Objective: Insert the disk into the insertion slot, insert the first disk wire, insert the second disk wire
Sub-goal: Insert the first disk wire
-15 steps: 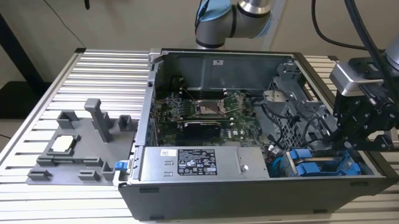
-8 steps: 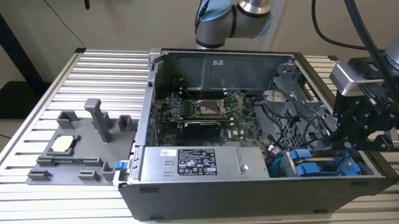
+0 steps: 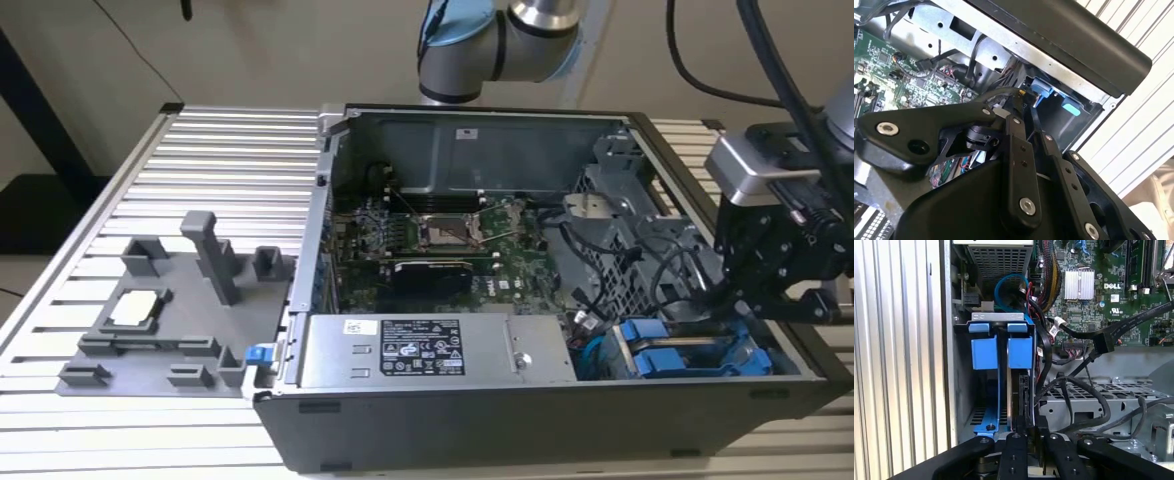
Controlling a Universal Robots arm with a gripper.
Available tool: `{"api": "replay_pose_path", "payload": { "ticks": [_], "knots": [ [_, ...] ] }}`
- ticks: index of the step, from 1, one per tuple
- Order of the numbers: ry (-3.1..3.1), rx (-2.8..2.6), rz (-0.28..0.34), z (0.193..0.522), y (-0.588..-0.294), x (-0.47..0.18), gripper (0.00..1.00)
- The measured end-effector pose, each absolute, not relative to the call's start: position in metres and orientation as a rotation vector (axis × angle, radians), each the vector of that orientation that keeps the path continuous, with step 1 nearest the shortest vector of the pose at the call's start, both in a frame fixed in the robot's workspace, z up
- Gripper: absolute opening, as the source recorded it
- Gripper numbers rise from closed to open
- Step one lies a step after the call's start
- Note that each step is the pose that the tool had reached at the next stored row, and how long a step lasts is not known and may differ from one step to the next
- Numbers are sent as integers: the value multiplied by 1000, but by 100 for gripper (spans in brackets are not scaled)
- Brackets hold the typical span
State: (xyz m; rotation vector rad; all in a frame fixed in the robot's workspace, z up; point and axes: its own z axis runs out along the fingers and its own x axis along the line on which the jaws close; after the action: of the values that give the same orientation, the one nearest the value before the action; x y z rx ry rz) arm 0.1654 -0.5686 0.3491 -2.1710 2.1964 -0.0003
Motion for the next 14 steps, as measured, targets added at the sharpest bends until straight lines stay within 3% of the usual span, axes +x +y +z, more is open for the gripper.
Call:
{"api": "replay_pose_path", "payload": {
  "ticks": [14],
  "knots": [
    [2096,-2282,-23,339,-564,155,19]
  ]
}}
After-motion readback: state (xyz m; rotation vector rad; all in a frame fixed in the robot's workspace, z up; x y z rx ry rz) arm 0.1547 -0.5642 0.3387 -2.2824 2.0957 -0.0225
